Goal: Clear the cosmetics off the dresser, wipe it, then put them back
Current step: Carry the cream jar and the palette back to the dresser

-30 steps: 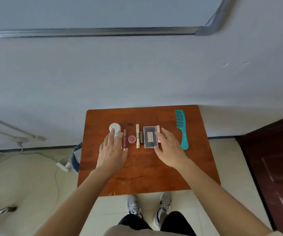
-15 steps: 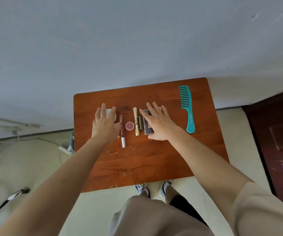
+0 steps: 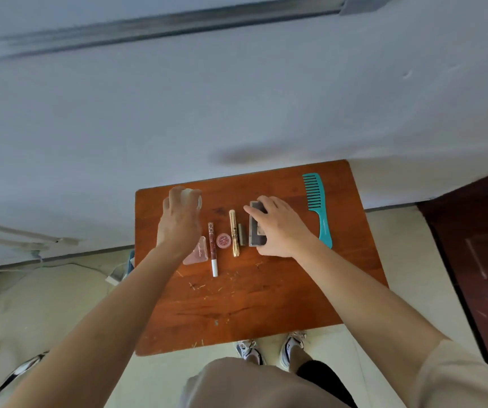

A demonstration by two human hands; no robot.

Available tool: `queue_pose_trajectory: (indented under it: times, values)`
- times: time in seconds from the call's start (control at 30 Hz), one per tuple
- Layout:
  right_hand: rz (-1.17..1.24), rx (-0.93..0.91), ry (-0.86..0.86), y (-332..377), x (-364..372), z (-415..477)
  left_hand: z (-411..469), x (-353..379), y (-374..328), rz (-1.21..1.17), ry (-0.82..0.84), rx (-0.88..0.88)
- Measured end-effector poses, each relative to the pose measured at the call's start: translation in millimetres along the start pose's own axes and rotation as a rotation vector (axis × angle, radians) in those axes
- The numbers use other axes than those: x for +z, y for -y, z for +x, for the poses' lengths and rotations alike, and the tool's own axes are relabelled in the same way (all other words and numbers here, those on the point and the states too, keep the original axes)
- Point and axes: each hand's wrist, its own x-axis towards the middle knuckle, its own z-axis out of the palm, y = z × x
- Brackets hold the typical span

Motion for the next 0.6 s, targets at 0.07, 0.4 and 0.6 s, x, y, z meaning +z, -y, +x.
queue_pose_trajectory:
  times: [0.07, 0.4, 0.6]
  values:
    - [0.013, 0.030, -0.062, -2.0, -16.9, -12.1, -2.4, -22.0, -9.5, 0.010, -0.035, 0.062]
    - [0.066, 0.404, -0.459, -26.7, -83.4, -122.2, -22.8, -73.0, -90.5, -0.124, -0.231, 0.511]
    - [0.026, 0.710, -0.626, -15.3, -63.8, -269.7, -70.9, -32.9, -163.2, -0.204, -0.054, 0.813]
